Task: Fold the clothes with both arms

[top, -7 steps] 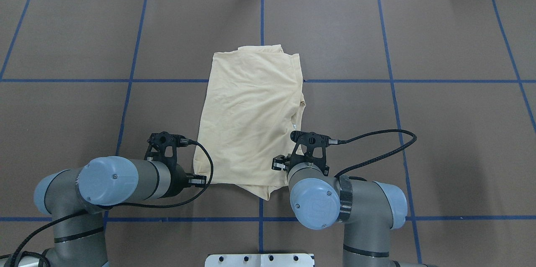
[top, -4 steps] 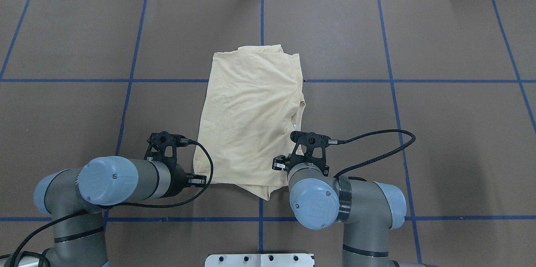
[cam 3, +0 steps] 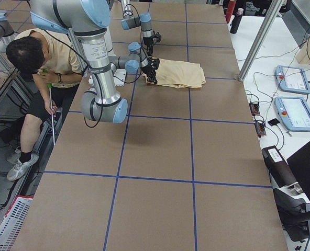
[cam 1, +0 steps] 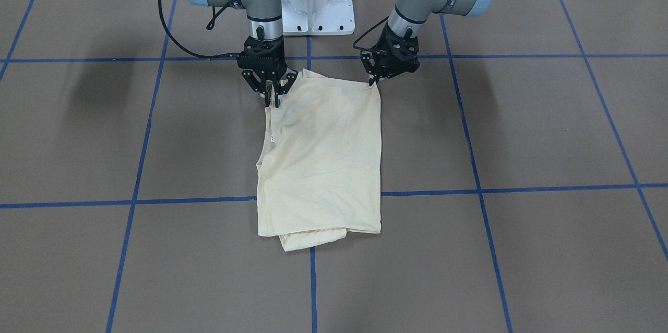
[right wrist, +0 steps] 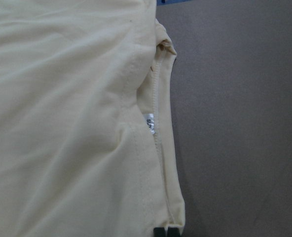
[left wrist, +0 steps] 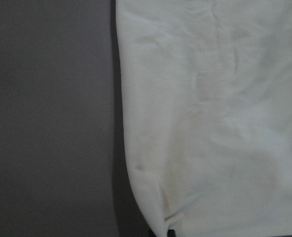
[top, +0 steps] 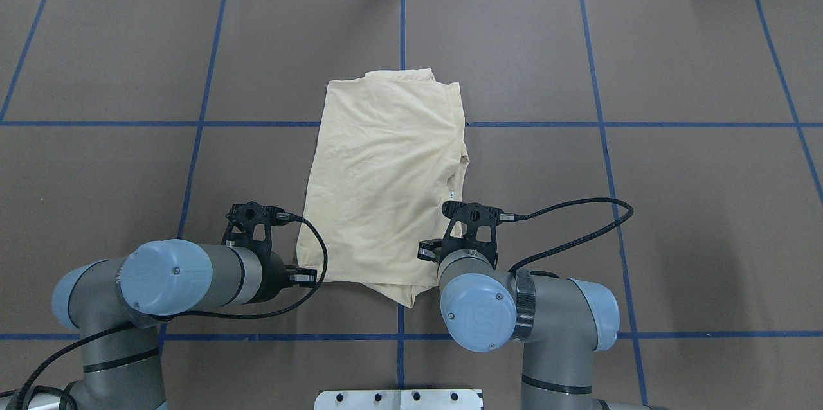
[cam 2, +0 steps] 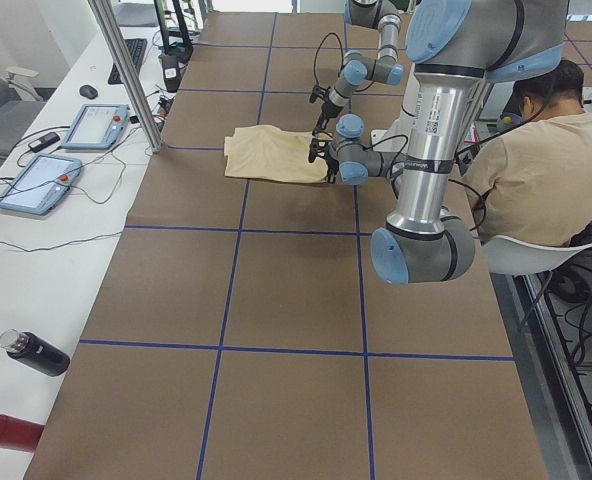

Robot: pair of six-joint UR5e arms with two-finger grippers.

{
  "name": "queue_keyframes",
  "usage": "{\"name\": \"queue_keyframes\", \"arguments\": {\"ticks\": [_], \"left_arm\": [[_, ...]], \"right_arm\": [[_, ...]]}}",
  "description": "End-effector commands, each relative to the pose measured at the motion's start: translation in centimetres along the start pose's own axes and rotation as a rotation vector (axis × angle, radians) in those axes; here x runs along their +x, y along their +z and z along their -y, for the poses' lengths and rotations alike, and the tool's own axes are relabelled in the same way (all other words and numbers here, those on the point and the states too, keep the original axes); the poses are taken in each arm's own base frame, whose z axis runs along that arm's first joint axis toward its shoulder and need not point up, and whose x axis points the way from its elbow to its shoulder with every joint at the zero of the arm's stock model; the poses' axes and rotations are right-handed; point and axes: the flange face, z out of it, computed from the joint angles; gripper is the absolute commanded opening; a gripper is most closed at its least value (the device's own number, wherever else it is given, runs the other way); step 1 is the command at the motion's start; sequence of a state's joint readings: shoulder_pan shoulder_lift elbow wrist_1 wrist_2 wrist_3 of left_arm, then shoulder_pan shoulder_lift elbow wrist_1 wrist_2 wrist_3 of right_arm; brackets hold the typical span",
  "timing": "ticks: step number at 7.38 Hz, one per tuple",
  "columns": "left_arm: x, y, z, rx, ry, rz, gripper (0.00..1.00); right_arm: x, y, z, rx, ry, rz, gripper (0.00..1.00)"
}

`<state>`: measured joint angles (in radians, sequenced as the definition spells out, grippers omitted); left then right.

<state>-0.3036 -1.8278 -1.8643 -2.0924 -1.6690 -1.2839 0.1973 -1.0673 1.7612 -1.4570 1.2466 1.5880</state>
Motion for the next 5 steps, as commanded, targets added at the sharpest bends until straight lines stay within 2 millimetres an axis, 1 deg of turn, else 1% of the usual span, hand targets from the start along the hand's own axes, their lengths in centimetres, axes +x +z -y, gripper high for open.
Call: {"name": "queue_keyframes", "arguments": {"ticks": [1, 2, 3, 4, 5], "left_arm": [[0.1, -0.1, 0.0, 0.001, 0.0, -0.002, 0.0], [0.5, -0.3, 0.2, 0.004, 0.0, -0.01, 0.0], [0.8, -1.2, 0.4, 0.009, 0.001, -0.026, 0.0], [1.6, -3.0, 0.5, 0.015, 0.003, -0.053, 0.0], [3.0, -5.4, 0.5, 0.006, 0.002, -0.039, 0.0]], "right_arm": [[0.1, 0.4, -0.2, 0.001, -0.004, -0.009, 0.0], [0.2, 0.4, -0.1, 0.003, -0.006, -0.017, 0.0], [0.0, 0.0, 0.2, 0.009, -0.003, -0.008, 0.0], [-0.1, -1.1, 0.9, 0.005, 0.002, 0.01, 0.0], [-0.1, -2.6, 1.6, 0.0, -0.005, 0.033, 0.0]]}}
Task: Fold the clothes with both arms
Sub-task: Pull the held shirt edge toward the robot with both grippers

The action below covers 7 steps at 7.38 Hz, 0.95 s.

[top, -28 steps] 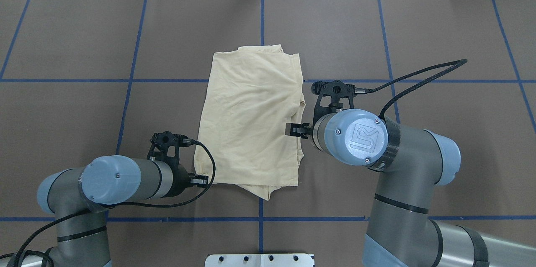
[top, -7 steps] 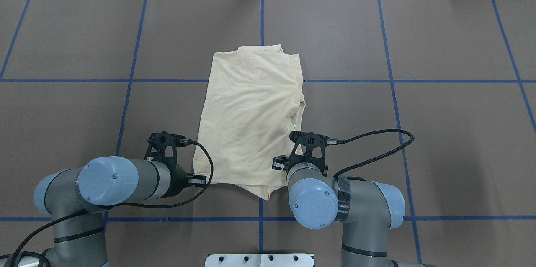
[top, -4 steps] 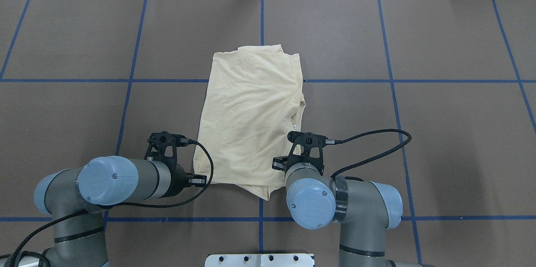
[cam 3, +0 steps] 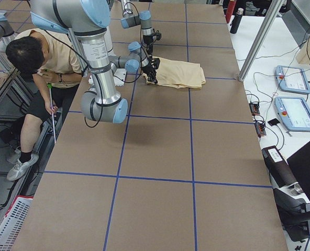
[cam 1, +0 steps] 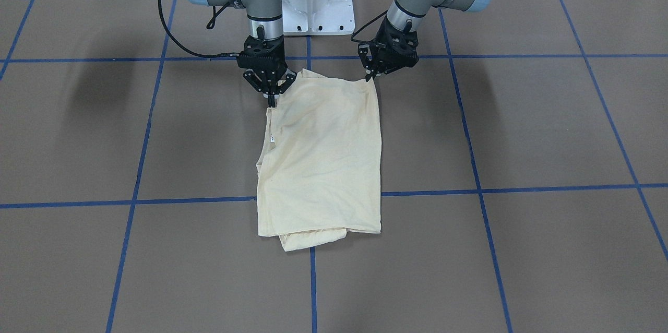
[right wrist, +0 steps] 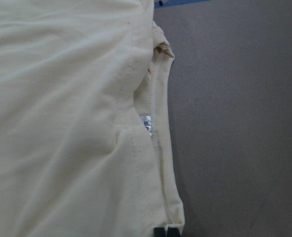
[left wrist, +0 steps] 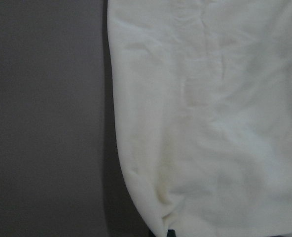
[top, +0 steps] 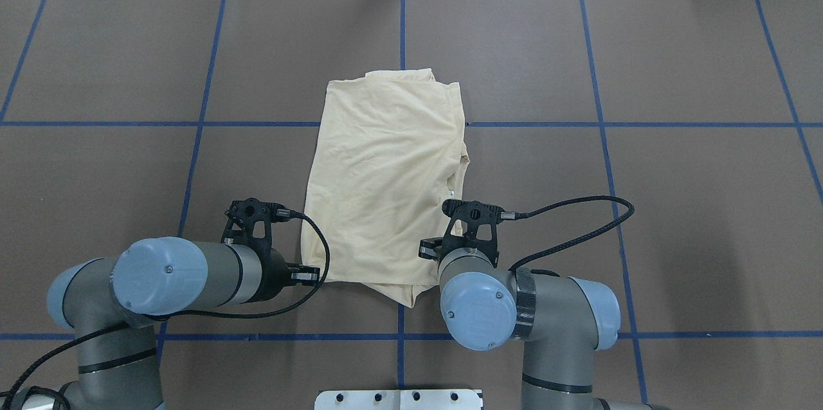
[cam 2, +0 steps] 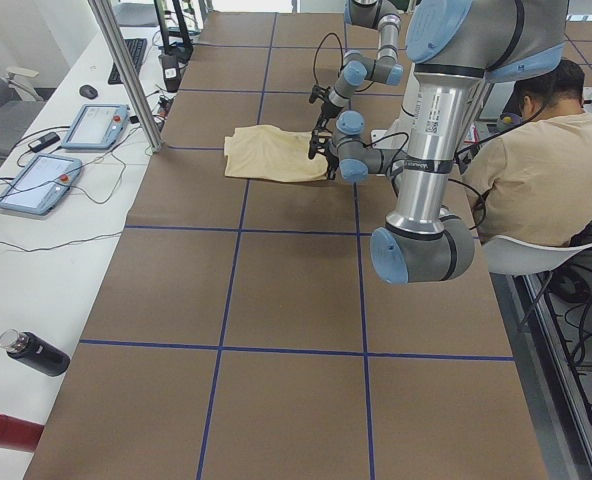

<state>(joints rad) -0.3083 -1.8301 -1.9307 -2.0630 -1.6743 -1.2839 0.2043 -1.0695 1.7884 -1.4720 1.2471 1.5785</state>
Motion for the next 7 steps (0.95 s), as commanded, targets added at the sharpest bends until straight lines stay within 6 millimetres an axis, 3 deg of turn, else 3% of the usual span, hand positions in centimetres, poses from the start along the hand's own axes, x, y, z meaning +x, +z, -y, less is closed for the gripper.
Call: {"name": "queue_keyframes", "arguments": {"ticks": [1, 2, 3, 5, 6, 7], "left_arm": [[2.5, -4.5, 0.0, -0.01, -0.002, 0.004, 0.0], [3.0, -6.1, 0.0, -0.003, -0.013, -0.02, 0.0], [3.8, -7.3, -0.3, -0.004, -0.057, -0.044, 0.0], [6.0, -9.7, -3.3, -0.056, -0.088, -0.076, 0.0], [6.7, -11.6, -3.8, -0.069, -0.088, -0.081, 0.0], [6.9, -12.0, -3.8, -0.075, -0.088, -0.065, 0.0]], "right_arm": [[0.0, -3.4, 1.5, -0.007, -0.009, 0.026, 0.0], [0.5, -5.7, 1.7, -0.013, -0.01, 0.044, 0.0], [2.4, -7.7, 0.1, -0.039, -0.029, 0.066, 0.0], [4.0, -11.8, -1.0, -0.074, -0.048, 0.104, 0.0], [4.5, -14.1, -0.5, -0.082, -0.054, 0.105, 0.0], [4.6, -14.7, -0.3, -0.084, -0.057, 0.099, 0.0]]}}
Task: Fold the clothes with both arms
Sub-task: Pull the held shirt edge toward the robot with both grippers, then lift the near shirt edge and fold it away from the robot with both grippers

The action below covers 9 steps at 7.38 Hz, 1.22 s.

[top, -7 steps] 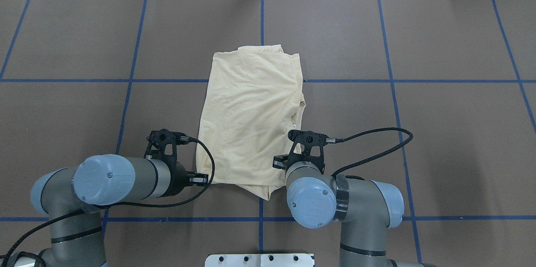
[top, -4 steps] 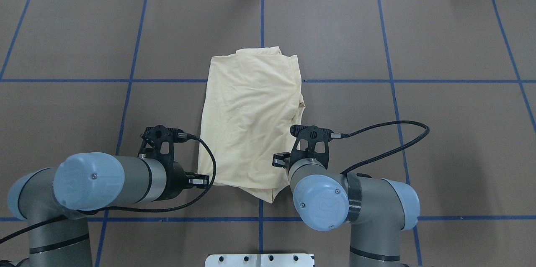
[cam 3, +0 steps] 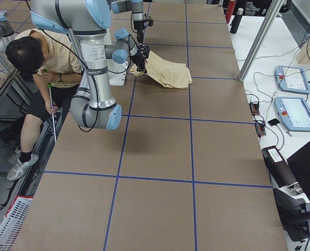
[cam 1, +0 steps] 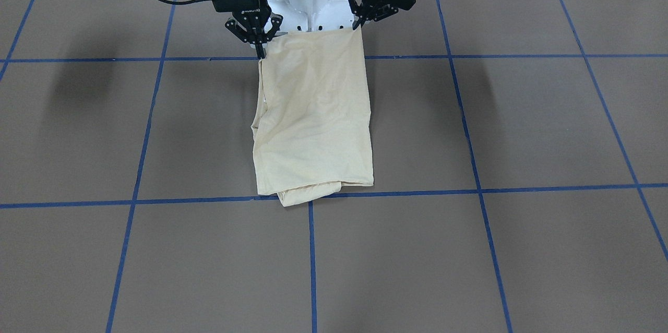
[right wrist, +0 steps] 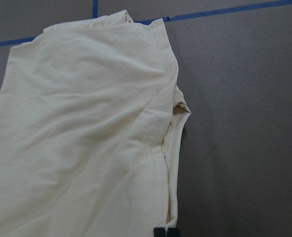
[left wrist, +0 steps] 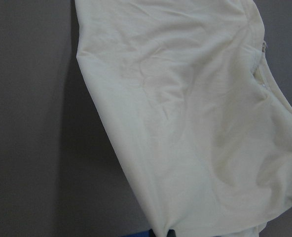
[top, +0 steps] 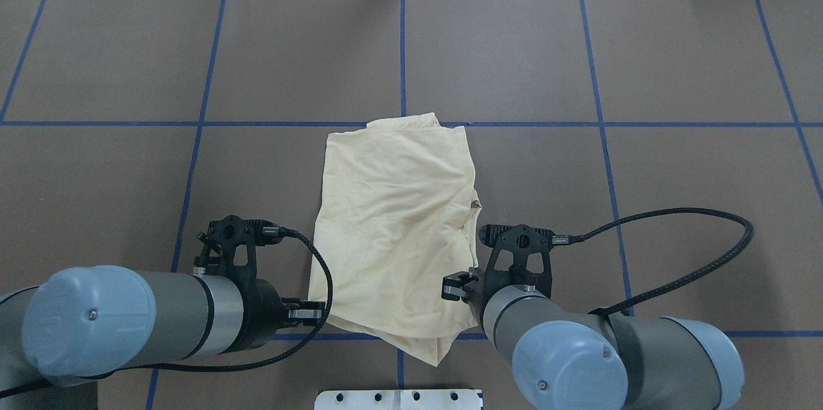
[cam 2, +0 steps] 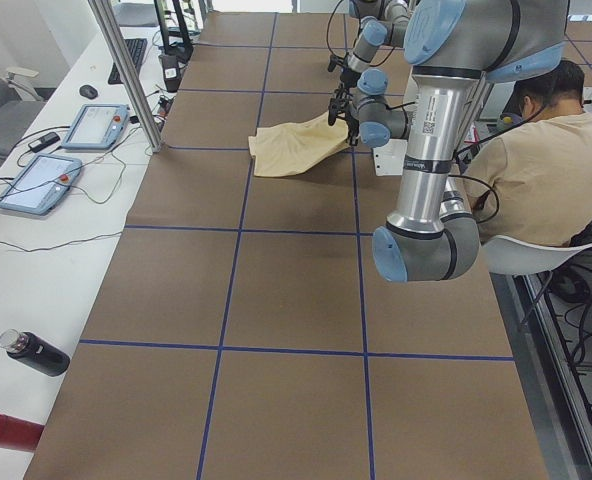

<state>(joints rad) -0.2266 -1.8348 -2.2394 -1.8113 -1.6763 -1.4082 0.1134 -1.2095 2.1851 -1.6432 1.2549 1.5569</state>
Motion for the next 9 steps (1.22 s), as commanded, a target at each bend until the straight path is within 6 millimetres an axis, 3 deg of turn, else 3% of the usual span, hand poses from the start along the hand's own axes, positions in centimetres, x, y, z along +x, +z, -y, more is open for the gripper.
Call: {"name": "queue_keyframes", "arguments": {"ticks": [1, 3, 5, 7, 9], "left_arm": [[0.6, -0.1, -0.3, -0.016, 0.001, 0.042, 0.0], [1.5, 3.1, 3.9, 0.043, -0.028, 0.087, 0.0], [2.1, 4.0, 7.6, 0.095, 0.002, 0.107, 0.0], [0.4, 3.2, 12.4, 0.163, 0.052, 0.15, 0.0], [0.4, 3.7, 15.8, 0.2, 0.048, 0.178, 0.0]], "right_arm": [[0.1, -0.3, -0.3, -0.008, -0.017, -0.027, 0.0], [-1.0, 4.8, 4.1, 0.066, -0.021, -0.111, 0.0], [-1.5, 7.6, 8.1, 0.117, -0.012, -0.168, 0.0], [-2.8, 9.1, 10.8, 0.132, 0.004, -0.193, 0.0], [-3.8, 10.0, 13.0, 0.153, 0.019, -0.209, 0.0]]}}
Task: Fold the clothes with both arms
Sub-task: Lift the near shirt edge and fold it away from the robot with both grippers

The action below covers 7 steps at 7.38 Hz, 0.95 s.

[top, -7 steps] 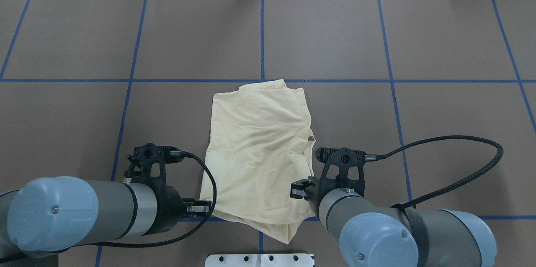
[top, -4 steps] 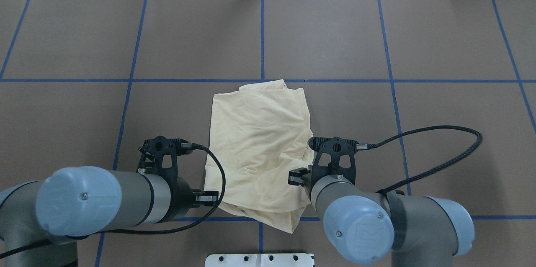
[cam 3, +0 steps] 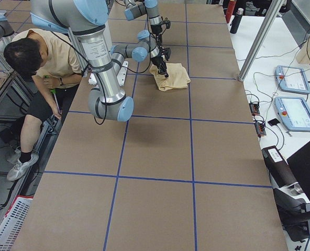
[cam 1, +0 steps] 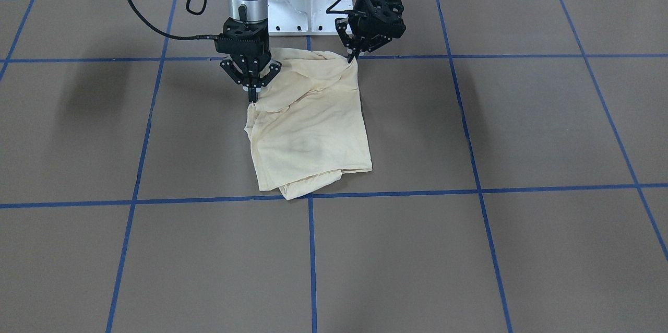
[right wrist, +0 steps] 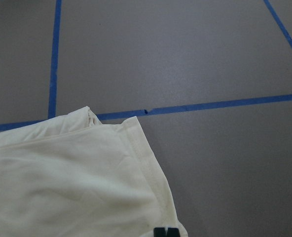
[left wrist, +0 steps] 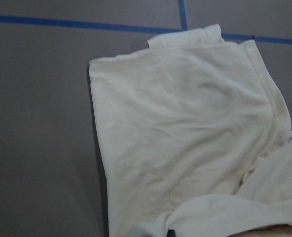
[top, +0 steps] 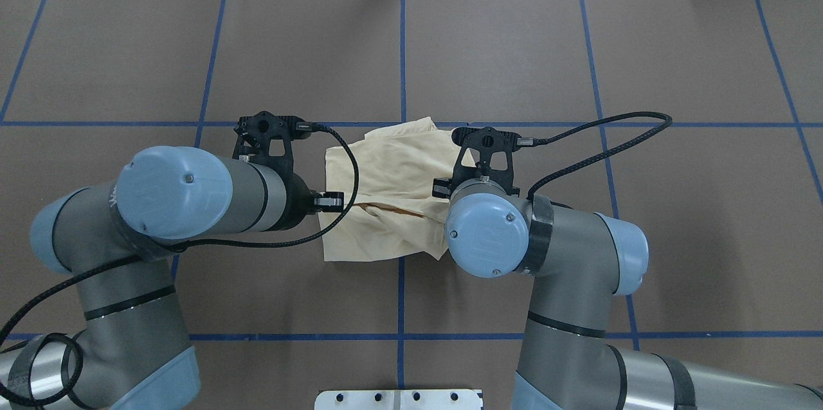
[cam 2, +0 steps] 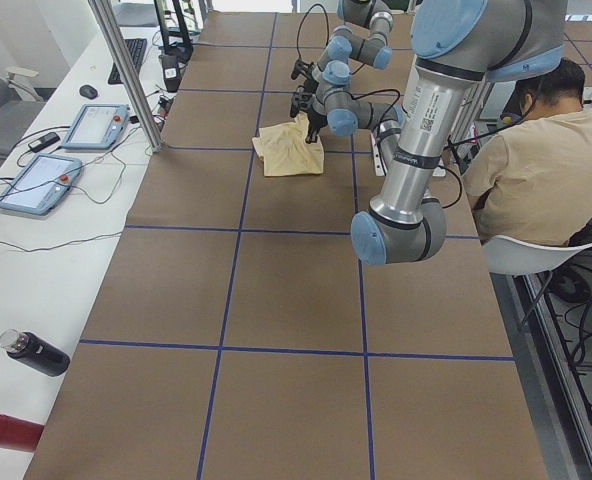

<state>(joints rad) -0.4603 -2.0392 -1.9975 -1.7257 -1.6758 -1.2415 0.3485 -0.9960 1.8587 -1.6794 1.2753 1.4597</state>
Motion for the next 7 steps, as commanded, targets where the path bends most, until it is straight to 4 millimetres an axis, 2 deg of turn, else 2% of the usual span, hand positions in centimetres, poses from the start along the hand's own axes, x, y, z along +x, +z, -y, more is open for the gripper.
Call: {"name": "queue_keyframes", "arguments": {"ticks": [1, 3, 4, 6, 7], "left_arm": [[0.1, 1.8, 3.3, 0.031, -0.011, 0.038, 0.0], [-1.1, 3.4, 5.4, 0.048, -0.002, 0.083, 0.0], [-1.7, 3.9, 6.8, 0.059, 0.013, 0.102, 0.0], [-1.9, 6.5, 8.8, 0.067, 0.017, 0.133, 0.0], [-2.4, 7.8, 9.2, 0.076, 0.018, 0.118, 0.04]], "right_arm": [[-2.0, 1.4, 2.4, 0.02, 0.001, -0.025, 0.0], [-4.3, 3.0, 4.5, 0.006, 0.0, -0.051, 0.0], [-4.9, 3.6, 5.2, 0.009, 0.002, -0.064, 0.0], [-4.5, 5.0, 5.8, 0.014, -0.014, -0.096, 0.0], [-4.3, 6.4, 5.8, 0.016, -0.013, -0.102, 0.0]]}}
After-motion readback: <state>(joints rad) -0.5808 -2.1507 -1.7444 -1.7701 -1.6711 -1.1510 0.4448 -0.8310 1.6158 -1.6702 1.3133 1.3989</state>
